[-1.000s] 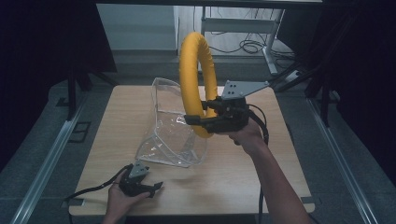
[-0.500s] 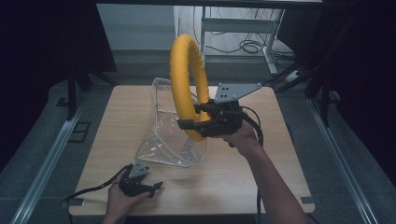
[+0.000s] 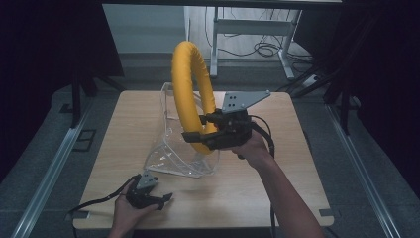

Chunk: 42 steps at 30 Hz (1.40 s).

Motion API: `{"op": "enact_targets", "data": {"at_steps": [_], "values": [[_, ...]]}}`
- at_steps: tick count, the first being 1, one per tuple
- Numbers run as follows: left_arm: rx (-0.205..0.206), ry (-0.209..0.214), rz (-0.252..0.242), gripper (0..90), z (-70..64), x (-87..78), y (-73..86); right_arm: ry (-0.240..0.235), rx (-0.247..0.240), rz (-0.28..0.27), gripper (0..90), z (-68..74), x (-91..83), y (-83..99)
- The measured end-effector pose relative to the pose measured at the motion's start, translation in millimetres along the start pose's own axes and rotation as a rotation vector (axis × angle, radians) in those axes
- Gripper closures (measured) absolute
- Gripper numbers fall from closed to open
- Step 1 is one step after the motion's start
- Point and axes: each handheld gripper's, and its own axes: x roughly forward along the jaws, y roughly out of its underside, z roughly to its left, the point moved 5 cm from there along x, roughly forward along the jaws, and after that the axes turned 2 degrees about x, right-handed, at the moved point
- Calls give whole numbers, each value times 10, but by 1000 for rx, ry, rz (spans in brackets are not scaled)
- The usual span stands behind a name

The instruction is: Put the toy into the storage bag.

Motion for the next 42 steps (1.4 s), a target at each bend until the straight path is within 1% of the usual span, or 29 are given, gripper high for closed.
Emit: {"op": "enact_targets", "data": {"at_steps": [6,9,10,13,14,18,23,30,33,34,42], "values": [[0,-1,0,188,1,-1,0,-16,-8,-10,489,51,4,-33],[-1,0,0,188,0,1,0,-29,-9,-15,489,81,13,-47],[-1,0,0,188,0,-1,0,-41,-10,-14,489,93,27,-52],[-1,0,-1,188,0,-1,-1,-49,-6,-15,489,98,47,-52],[0,0,0,188,0,-1,-1,-62,-2,-14,489,100,72,-48],[1,-1,0,188,2,-1,0,-77,2,-8,489,107,115,-36],[0,-1,0,188,1,-1,0,-87,4,-8,488,113,134,-32],[-2,2,0,188,-2,2,0,-109,18,9,488,105,165,12],[-2,1,1,188,-1,2,0,-113,31,15,488,83,192,42],[-2,1,1,188,-2,2,1,-118,44,25,488,73,213,68],[0,1,4,188,-1,1,2,-137,50,43,488,73,289,109]]}}
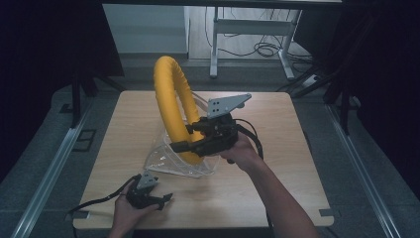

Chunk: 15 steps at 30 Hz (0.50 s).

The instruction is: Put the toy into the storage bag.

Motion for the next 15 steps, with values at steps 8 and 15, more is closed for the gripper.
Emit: {"op": "enact_targets", "data": {"at_steps": [8,15], "values": [[3,-2,1,188,2,2,0,-9,16,10,487,-39,42,46],[3,-1,2,188,2,4,1,-15,36,23,487,-94,79,114]]}}
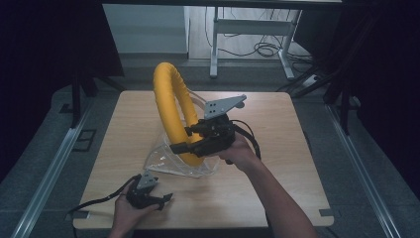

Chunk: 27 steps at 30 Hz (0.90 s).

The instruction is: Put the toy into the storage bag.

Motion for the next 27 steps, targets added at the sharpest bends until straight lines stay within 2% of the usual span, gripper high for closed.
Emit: {"op": "enact_targets", "data": {"at_steps": [15,20,27], "values": [[0,1,1,188,-2,3,1,8,48,24,487,-190,63,155],[-4,-1,-3,188,-3,8,0,21,68,49,486,-303,87,234],[-4,-1,-4,187,-4,9,0,9,91,61,485,-377,123,311]]}}
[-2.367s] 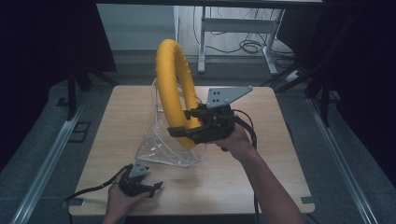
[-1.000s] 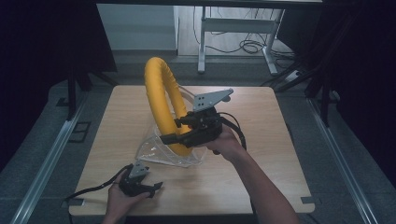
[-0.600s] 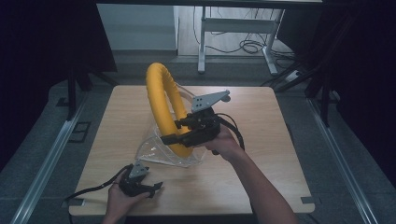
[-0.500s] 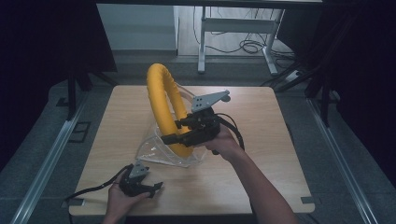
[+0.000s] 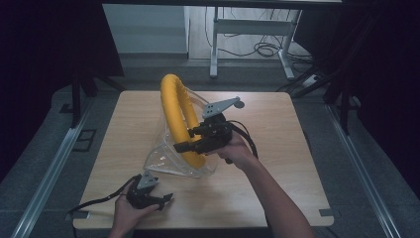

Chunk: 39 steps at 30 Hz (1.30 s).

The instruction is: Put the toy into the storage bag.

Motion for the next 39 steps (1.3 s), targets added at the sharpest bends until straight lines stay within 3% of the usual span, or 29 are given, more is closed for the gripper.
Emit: {"op": "enact_targets", "data": {"at_steps": [8,12,14,16,18,21,24,25,32,39], "values": [[0,1,0,188,-1,2,1,-2,4,25,484,-51,58,74],[2,1,1,188,1,0,1,28,4,32,471,-89,60,104],[-2,3,-1,188,-5,6,1,86,13,58,460,-175,60,146],[-1,4,0,188,-5,8,2,89,24,51,461,-206,56,154],[5,4,4,188,0,6,3,83,53,8,460,-279,28,148],[3,4,5,188,0,8,4,106,52,-1,452,-310,18,142],[4,7,8,188,-2,12,7,145,38,-5,435,-324,5,135],[5,7,8,187,-2,10,7,187,17,3,428,-330,-2,139],[5,6,8,187,-2,14,7,239,-6,-20,362,-308,-76,153],[2,5,7,187,-4,10,6,271,-14,-52,352,-285,-190,200]]}}
